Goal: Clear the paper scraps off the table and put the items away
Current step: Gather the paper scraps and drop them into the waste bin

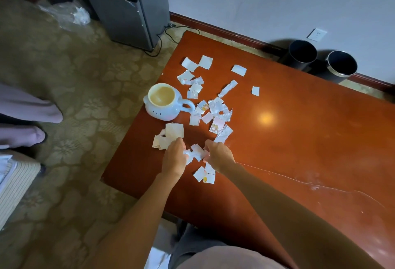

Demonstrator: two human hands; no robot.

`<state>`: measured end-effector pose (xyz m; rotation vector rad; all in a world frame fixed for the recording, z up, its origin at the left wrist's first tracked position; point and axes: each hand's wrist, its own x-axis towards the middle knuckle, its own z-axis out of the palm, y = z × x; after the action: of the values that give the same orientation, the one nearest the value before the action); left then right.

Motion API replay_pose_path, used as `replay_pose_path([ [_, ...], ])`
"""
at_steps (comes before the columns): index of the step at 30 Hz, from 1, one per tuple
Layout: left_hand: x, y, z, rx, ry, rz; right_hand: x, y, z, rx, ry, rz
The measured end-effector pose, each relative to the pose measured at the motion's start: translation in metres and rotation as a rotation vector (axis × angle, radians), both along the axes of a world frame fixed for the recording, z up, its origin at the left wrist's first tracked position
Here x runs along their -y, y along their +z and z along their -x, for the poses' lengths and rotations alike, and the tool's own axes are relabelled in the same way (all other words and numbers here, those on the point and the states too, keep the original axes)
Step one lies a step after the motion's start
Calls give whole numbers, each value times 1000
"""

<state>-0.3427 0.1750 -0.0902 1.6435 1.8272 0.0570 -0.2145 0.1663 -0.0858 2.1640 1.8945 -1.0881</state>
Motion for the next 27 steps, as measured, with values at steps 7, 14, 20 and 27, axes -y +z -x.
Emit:
replay_pose_path([
  [7, -6, 16, -5, 109, 86, -4, -5, 15, -28, -234, -278, 38],
  [14, 7, 26, -2, 88, -45, 149, 29, 16, -37, -201, 2, 176],
  [20, 40, 12, -13, 42, -160, 247, 46, 13, -21, -96, 197, 132],
  [27, 53, -3, -23, -11, -137, 153, 48, 12, -21, -92, 191, 113],
])
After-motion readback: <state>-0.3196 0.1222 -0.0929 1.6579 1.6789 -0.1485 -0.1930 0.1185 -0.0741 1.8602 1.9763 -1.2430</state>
